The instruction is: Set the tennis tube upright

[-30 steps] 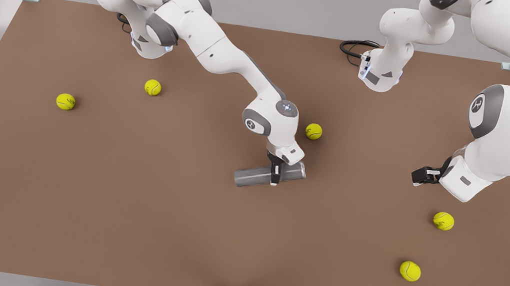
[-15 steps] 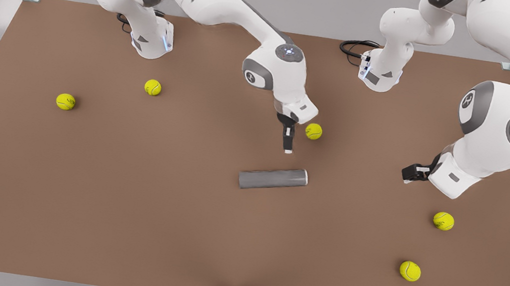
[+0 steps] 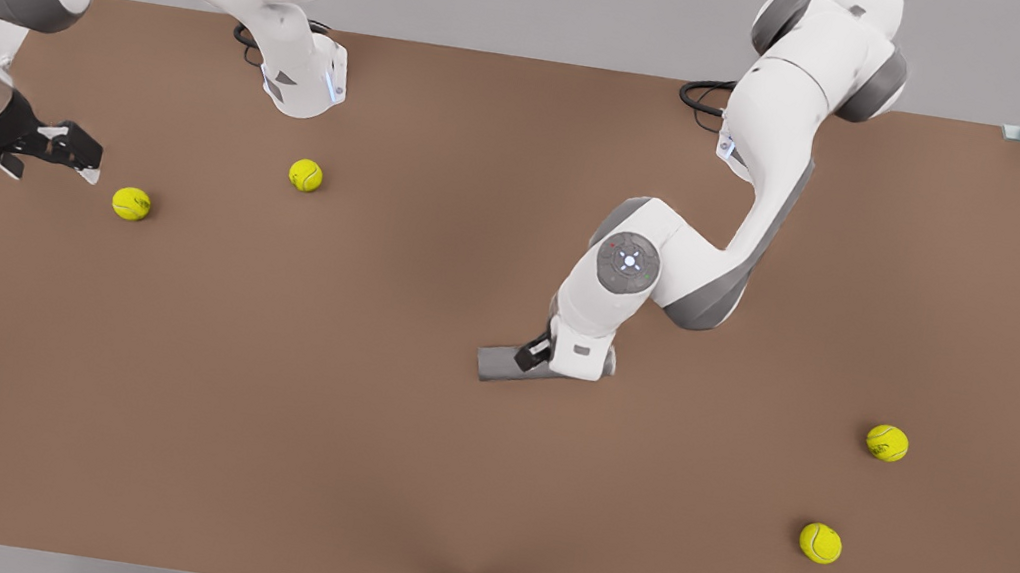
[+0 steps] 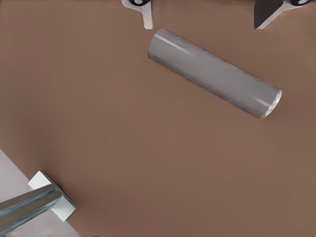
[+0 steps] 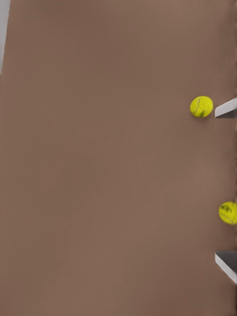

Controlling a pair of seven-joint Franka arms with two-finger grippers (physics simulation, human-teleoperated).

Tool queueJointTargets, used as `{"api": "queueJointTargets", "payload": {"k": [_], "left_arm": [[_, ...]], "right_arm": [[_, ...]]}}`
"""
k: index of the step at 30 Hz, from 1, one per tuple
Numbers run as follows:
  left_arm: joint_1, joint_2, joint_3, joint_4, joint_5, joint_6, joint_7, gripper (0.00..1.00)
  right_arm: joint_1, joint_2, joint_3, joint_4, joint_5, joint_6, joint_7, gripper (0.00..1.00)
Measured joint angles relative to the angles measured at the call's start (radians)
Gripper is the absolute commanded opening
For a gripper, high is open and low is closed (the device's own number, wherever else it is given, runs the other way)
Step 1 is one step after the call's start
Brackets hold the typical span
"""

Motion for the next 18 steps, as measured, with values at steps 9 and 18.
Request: {"api": "queueJointTargets", "payload": {"k": [9, 18], "left_arm": [[-0.058, 0.088, 0.025, -0.065, 0.021, 0.151, -0.557, 1.0], [-0.075, 0.135, 0.025, -0.146, 0.107, 0.225, -0.893, 1.0]], "right_arm": [[0.065, 0.02, 0.0, 0.006, 0.009, -0.085, 0.103, 1.0], [0.057, 0.058, 0.0, 0.009, 0.021, -0.102, 0.163, 1.0]]}}
